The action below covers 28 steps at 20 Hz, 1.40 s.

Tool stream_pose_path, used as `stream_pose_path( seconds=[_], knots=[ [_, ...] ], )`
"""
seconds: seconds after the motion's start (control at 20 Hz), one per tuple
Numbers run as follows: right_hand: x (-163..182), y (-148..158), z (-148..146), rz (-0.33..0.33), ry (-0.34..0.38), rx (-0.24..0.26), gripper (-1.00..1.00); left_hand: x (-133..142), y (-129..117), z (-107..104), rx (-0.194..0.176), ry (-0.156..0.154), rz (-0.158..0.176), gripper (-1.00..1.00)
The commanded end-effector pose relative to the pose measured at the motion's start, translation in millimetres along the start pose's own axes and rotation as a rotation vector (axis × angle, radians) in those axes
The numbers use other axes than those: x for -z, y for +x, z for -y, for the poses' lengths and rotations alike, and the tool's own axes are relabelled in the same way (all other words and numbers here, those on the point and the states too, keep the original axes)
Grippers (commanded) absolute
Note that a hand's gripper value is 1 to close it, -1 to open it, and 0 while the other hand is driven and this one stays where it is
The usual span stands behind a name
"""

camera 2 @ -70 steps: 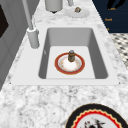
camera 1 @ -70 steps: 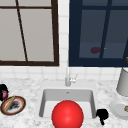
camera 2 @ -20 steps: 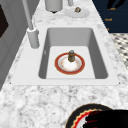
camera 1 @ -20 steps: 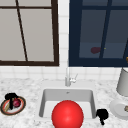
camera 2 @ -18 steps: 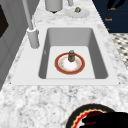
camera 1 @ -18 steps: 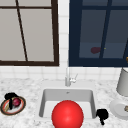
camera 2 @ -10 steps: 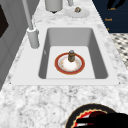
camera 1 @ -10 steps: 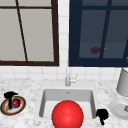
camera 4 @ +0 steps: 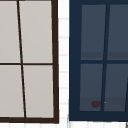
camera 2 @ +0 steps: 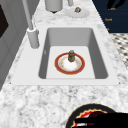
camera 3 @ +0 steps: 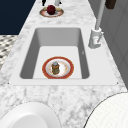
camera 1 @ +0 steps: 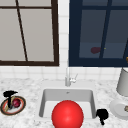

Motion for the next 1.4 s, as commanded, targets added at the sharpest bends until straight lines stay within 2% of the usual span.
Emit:
stream_pose_path(
  seconds=[0.0, 0.05, 0.2, 0.3, 0.35, 0.65, 0.8, 0.85, 1.15, 1.35],
  knots=[
    [0.0, 0.0, 0.0, 0.0, 0.0, 0.0, 0.0, 5.4, 4.5, -8.1, 0.025, -0.007, 0.011, -1.0],
    [0.0, 0.0, 0.0, 0.0, 0.0, 0.0, 0.0, 7.9, 8.9, -16.0, 0.03, -0.005, 0.008, -1.0],
    [0.0, 0.0, 0.0, 0.0, 0.0, 0.0, 0.0, 8.9, 20.4, -38.1, -0.004, -0.004, 0.006, -1.0],
    [0.0, 0.0, 0.0, 0.0, 0.0, 0.0, 0.0, 12.4, 29.0, -51.4, -0.004, -0.004, 0.0, -1.0],
    [0.0, 0.0, 0.0, 0.0, 0.0, 0.0, 0.0, 19.4, 32.5, -57.6, -0.006, -0.018, -0.003, -1.0],
    [0.0, 0.0, 0.0, 0.0, 0.0, 0.0, 0.0, 54.4, 64.4, -84.5, 0.016, -0.046, -0.023, -1.0],
    [0.0, 0.0, 0.0, 0.0, 0.0, 0.0, 0.0, 71.7, 78.1, -95.5, 0.014, -0.058, -0.015, -1.0],
    [0.0, 0.0, 0.0, 0.0, 0.0, 0.0, 0.0, 77.4, 80.3, -98.7, 0.014, -0.059, -0.007, -1.0],
    [0.0, 0.0, 0.0, 0.0, 0.0, 0.0, 0.0, 114.6, 99.3, -106.7, 0.024, -0.064, -0.02, -1.0],
    [0.0, 0.0, 0.0, 0.0, 0.0, 0.0, 0.0, 137.9, 112.8, -101.1, 0.004, -0.07, -0.032, -1.0]
  ],
)
